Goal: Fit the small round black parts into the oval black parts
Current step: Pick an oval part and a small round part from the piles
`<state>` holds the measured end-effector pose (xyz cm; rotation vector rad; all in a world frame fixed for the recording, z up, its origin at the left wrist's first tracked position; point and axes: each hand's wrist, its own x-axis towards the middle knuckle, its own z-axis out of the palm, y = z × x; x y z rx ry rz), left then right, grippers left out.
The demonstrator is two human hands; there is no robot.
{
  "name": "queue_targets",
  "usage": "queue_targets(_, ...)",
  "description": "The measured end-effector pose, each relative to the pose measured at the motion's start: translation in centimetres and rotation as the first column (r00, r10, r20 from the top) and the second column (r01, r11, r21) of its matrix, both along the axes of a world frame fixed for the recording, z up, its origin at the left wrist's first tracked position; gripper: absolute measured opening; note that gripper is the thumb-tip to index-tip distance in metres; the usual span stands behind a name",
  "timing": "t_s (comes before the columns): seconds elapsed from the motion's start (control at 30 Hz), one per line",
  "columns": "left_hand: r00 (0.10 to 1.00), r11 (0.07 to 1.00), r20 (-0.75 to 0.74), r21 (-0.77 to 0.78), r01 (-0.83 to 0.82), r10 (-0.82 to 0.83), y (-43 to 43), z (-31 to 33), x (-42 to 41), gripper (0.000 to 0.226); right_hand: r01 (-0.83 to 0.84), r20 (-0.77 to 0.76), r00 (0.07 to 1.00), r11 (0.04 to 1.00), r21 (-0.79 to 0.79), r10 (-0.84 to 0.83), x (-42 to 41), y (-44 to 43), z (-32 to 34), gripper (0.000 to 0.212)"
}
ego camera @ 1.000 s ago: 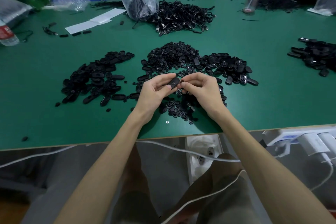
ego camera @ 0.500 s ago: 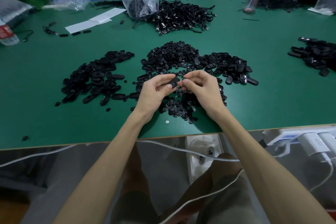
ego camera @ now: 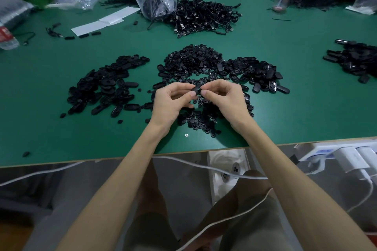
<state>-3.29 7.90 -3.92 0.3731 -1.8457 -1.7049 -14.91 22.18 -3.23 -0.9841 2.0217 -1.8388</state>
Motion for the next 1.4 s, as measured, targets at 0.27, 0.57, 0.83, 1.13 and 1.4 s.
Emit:
queue_targets(0.27, 1.0, 1.0, 0.0, -0.014, 0.025, -0.025, 0.1, 0.0, 0.0, 0.016, 0.034, -0.016, 0.999, 0.999, 0.012, -0.034, 0.2, 0.0, 0.1, 0.008)
queue_targets(0.57, 0.999, 0.999, -0.007, -0.042, 0.032, -0.032, 0.3, 0.1, 0.0, 0.017, 0.036, -0.028, 0.999, 0.999, 0.019, -0.035, 0.4, 0.1, 0.2, 0.007)
queue_targets(0.83, 0.999, 0.998, 0.005, -0.049, 0.038, -0.038, 0.2, 0.0, 0.0, 0.019, 0.04, -0.071, 0.997, 0.999, 0.022, -0.038, 0.4, 0.1, 0.3, 0.007)
queue_targets(1.13, 0.998, 0.998, 0.029, -0.034, -0.052, 0.053, 0.1, -0.2, -0.2, 0.02, 0.015, -0.285, 0.958, 0.996, 0.092, 0.012, 1.6, 0.0, 0.9, 0.017)
queue_targets(1.4, 0.997, 0.997, 0.034, 0.004, -0.075, 0.074, 0.1, 0.1, 0.0, 0.016, -0.04, -0.197, 0.979, 0.997, 0.063, 0.052, 1.1, 0.0, 0.8, 0.027)
